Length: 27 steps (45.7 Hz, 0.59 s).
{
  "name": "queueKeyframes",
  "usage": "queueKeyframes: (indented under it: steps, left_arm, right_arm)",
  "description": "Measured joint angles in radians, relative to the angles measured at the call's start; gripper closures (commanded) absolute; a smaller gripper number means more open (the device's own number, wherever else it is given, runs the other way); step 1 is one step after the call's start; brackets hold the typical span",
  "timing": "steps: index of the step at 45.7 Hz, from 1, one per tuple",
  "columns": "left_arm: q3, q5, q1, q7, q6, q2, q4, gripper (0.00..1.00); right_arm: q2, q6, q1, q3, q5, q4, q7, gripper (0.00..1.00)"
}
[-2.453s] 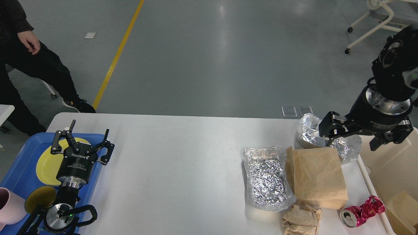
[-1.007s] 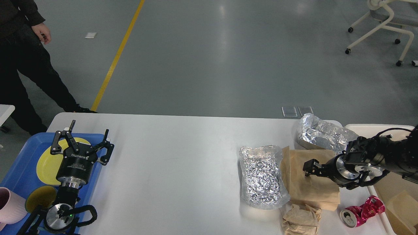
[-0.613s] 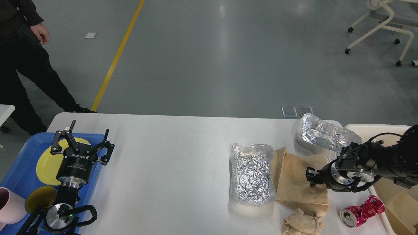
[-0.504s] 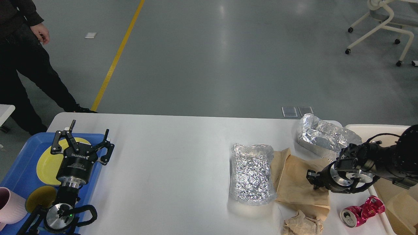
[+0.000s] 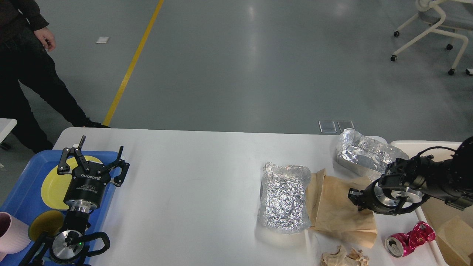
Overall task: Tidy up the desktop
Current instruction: 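Grasp the second brown paper bag with the right gripper, then lift the brown bag and carry it into the white bin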
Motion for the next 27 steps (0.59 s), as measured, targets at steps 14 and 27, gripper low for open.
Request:
queueKeyframes:
  steps: [14,27]
  left_arm:
    - [0.0,0.0,0.0,0.0,0.0,0.0,0.0,0.04]
    - [0.0,0.0,0.0,0.0,0.0,0.0,0.0,0.04]
  right_arm:
    - [-0.028,0.136,0.194,-0.007,0.048,0.101,-0.039,1.0]
    - [-0.035,0.264,0.475,-0.087,0.107,0.252,-0.068,1.0]
